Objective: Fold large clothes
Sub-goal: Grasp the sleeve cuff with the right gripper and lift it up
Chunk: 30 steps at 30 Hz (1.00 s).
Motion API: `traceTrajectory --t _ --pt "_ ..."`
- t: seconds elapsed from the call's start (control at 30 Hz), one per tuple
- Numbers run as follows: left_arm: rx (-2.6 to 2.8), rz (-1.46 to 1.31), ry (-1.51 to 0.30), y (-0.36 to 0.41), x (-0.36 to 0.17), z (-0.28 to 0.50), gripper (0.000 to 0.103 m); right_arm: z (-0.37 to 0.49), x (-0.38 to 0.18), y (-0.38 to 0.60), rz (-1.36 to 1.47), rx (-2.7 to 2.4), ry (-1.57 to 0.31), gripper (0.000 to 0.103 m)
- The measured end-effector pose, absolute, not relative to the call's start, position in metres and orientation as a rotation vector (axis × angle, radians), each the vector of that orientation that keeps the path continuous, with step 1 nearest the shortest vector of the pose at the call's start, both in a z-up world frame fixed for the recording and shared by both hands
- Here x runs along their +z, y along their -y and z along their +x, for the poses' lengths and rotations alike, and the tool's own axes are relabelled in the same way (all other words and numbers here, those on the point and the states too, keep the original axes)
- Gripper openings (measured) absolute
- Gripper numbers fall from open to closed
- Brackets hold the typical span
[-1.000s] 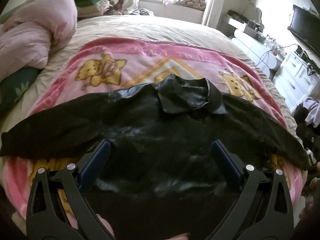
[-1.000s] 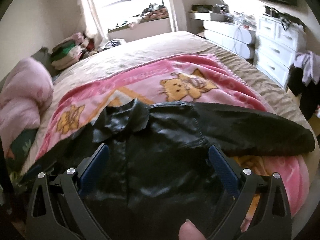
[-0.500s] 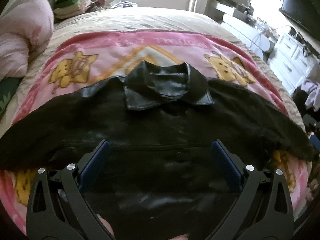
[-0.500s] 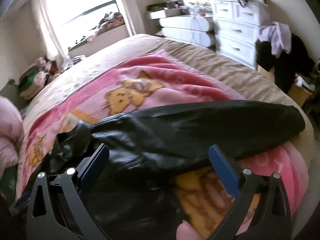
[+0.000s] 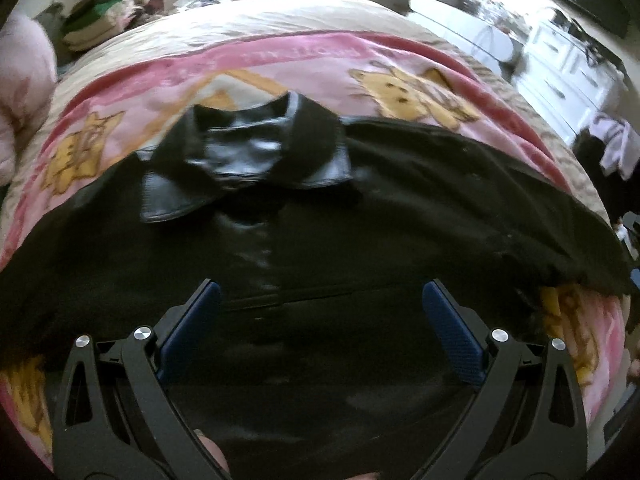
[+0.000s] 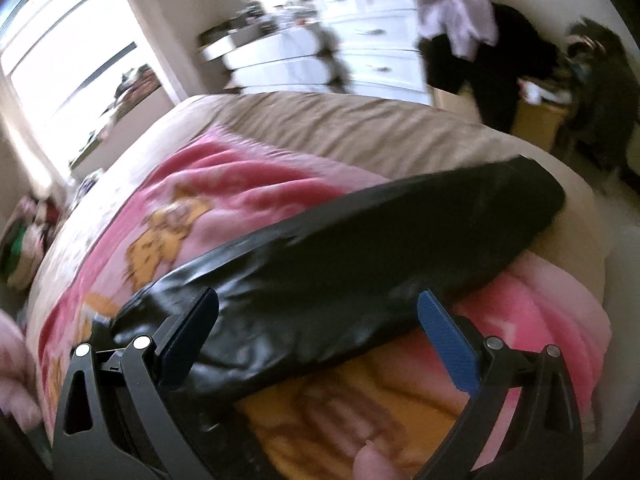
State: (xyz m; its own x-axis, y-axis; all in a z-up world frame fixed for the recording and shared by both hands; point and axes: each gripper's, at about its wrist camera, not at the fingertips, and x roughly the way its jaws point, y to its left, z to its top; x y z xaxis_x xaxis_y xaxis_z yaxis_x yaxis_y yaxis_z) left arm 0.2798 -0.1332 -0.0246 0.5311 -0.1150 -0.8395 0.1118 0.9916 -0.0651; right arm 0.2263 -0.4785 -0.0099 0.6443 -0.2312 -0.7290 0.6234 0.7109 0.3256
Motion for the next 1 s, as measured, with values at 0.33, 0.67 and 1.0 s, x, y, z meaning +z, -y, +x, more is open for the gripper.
traceTrajectory --t 0.33,0.67,1.0 --pt "-0.229 0.057 -1.056 0.173 -0.051 0.296 0.095 0.199 -0.039 0.569 0.872 -0.757 -0.644 0.099" --pt "-0.265 0.079 -1.048 0.194 -0.062 0.31 0.095 0.205 -0.079 0.619 1.042 -0.783 -0.648 0.099" --pt "-0.323 0.098 -1.013 0.221 -0.07 0.321 0.068 0.202 -0.084 0.634 1.139 -0.633 -0.492 0.03"
